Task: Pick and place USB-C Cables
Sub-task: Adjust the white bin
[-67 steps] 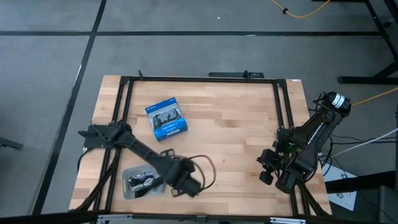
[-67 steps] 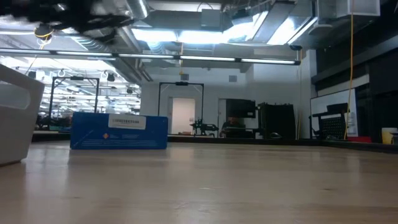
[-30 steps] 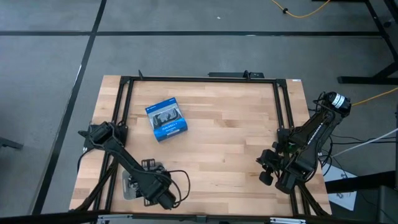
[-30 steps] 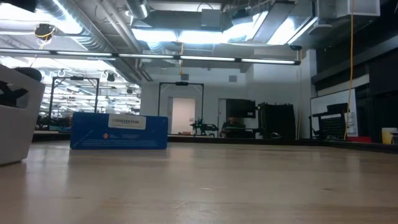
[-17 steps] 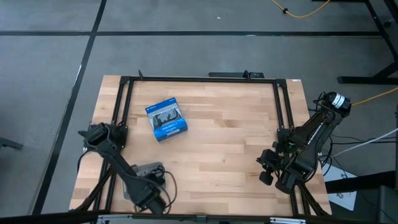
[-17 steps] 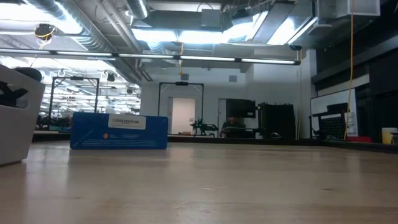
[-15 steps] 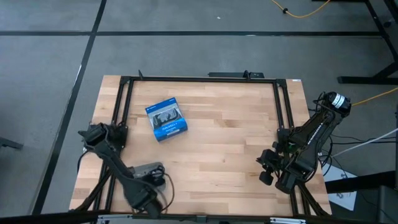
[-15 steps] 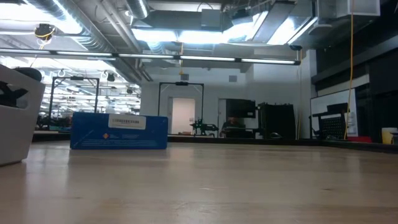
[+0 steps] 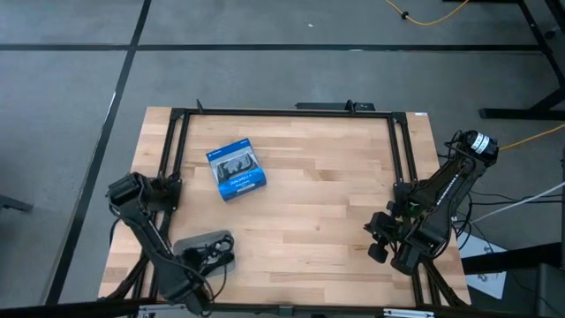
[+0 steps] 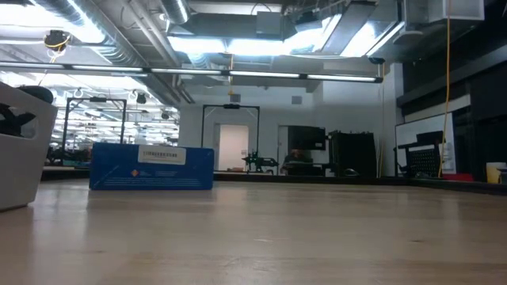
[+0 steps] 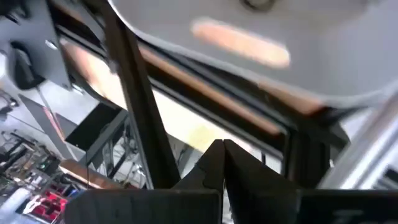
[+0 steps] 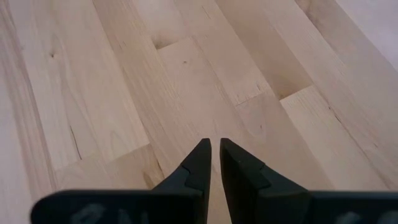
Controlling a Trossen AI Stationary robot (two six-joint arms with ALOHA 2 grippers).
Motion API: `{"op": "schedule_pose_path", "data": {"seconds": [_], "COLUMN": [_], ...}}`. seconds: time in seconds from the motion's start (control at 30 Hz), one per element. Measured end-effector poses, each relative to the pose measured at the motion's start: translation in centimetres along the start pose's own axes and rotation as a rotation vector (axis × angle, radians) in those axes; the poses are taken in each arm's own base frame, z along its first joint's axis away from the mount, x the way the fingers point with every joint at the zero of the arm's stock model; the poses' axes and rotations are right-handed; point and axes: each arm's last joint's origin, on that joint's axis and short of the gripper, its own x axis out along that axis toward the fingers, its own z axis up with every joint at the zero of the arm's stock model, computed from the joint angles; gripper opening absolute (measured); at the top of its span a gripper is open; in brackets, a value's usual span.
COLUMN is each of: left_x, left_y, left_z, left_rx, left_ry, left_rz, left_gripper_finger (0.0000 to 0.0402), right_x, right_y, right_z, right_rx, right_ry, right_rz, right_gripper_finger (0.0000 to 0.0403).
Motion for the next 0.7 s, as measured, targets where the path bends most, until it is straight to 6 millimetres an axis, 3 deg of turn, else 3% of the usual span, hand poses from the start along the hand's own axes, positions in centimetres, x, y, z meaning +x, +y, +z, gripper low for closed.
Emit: {"op": "schedule_pose_path", "data": {"seconds": [0.27, 0.7], "left_x": [1.6, 2.4], "left_y": [0.4, 1.4], "left_z": [1.3, 4.2], "left_rx": [0.037, 0.086], "left_ry": [-0.013, -0.046], "left_rz": [0.059, 0.112], "left_gripper_finger": [0.0, 0.0], "right_x": [0.0, 0.0], "right_y": [0.0, 0.0], "right_z": [0.0, 0.0], "right_rx": [0.001, 0.002], "right_ry": [0.0, 0.009], "right_rz": [0.0, 0.002], "right_gripper_finger": [0.0041, 0.0041]}}
